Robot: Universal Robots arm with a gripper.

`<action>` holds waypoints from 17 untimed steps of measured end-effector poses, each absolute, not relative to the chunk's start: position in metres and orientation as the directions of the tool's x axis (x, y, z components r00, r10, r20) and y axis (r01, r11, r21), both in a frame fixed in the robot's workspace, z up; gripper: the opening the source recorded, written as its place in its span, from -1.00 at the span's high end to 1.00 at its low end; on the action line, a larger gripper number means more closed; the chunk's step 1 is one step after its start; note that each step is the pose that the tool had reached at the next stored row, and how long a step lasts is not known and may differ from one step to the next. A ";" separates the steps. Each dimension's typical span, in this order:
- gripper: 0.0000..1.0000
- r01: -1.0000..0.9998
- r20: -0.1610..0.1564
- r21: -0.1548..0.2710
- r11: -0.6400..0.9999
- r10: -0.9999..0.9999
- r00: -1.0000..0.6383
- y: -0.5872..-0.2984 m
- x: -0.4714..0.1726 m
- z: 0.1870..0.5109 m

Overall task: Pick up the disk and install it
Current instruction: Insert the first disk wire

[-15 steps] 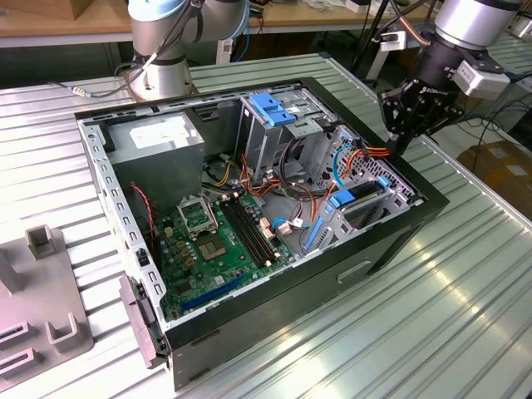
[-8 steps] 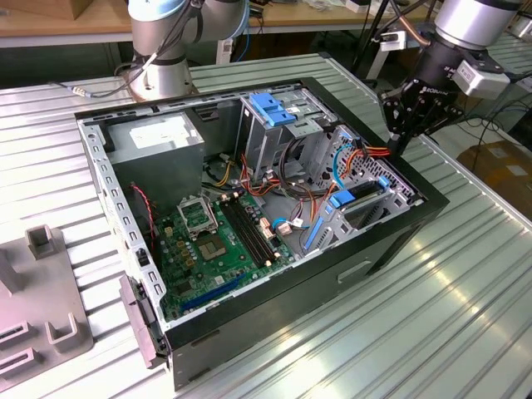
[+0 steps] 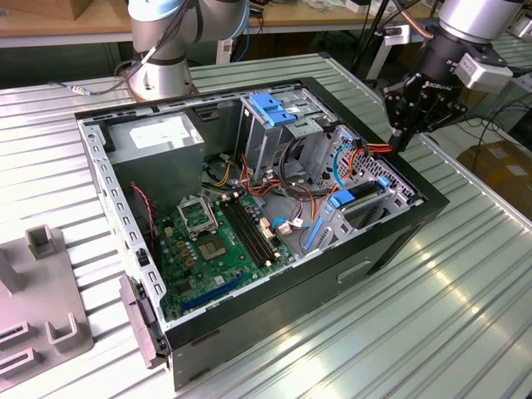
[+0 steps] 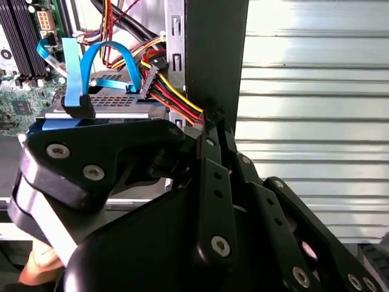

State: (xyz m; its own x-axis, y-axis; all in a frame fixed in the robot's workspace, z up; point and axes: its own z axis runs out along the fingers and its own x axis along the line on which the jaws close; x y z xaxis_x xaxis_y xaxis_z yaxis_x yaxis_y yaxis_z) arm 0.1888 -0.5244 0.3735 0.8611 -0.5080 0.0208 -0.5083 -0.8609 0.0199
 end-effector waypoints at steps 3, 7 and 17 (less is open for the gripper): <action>0.67 -0.526 0.021 0.020 -0.850 -0.525 0.851 -0.524 0.188 0.373; 0.67 -0.550 0.021 0.020 -0.835 -0.550 0.835 -0.524 0.188 0.373; 0.67 -0.589 0.021 0.020 -0.808 -0.588 0.808 -0.524 0.179 0.373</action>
